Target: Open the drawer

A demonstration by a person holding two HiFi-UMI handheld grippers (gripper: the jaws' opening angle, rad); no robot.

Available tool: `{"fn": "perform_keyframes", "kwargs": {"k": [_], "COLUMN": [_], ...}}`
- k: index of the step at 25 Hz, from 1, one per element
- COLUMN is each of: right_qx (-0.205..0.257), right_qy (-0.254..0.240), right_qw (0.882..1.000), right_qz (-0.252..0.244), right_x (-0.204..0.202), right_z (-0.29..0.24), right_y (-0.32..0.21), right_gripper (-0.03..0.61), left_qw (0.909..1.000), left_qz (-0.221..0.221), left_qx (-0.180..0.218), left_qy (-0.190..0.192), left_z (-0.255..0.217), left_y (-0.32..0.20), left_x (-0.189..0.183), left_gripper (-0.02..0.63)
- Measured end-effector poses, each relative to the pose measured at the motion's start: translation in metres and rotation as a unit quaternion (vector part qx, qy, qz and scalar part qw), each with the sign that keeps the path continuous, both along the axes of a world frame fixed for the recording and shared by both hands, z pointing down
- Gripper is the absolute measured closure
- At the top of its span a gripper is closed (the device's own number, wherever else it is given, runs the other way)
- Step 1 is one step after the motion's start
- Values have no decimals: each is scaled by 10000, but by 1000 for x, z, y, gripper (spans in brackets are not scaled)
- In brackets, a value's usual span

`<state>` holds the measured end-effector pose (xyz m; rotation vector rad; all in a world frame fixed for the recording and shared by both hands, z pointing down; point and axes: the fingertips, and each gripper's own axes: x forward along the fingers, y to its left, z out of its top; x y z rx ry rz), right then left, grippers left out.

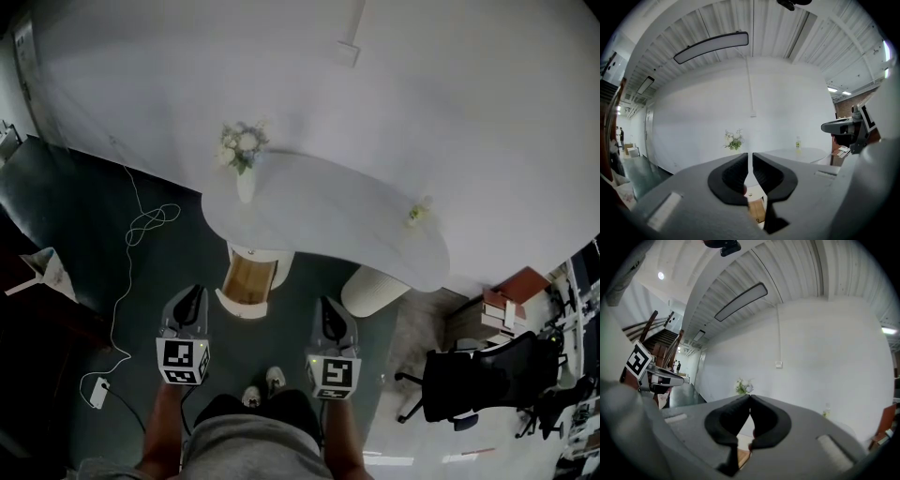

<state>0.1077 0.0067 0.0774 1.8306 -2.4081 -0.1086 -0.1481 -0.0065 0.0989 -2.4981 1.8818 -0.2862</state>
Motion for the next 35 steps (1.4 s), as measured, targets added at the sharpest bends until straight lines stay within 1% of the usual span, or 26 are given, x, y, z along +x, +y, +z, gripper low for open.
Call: {"fn": "perform_keyframes", "kwargs": {"k": [4, 10, 35], "right_qx": [-20, -16, -79], "right_qy": [16, -41, -6], "right_qw": [10000, 10000, 10000], "right_qz": [-42, -22, -40], "right_x": [-7, -8, -5], "right_z": [2, 1, 6], "right_y": [0, -4, -5], "right_gripper": [575, 575, 575], "left_qw": [10000, 10000, 9999], "left_qz": [-18, 30, 130], "left_qx": [-35, 30, -5], "left_qy": [27, 37, 59], "left_z": [1, -2, 3], "left_y": [5, 4, 2], "left_x": [-6, -3, 8], "left_gripper": [586, 593, 598]}}
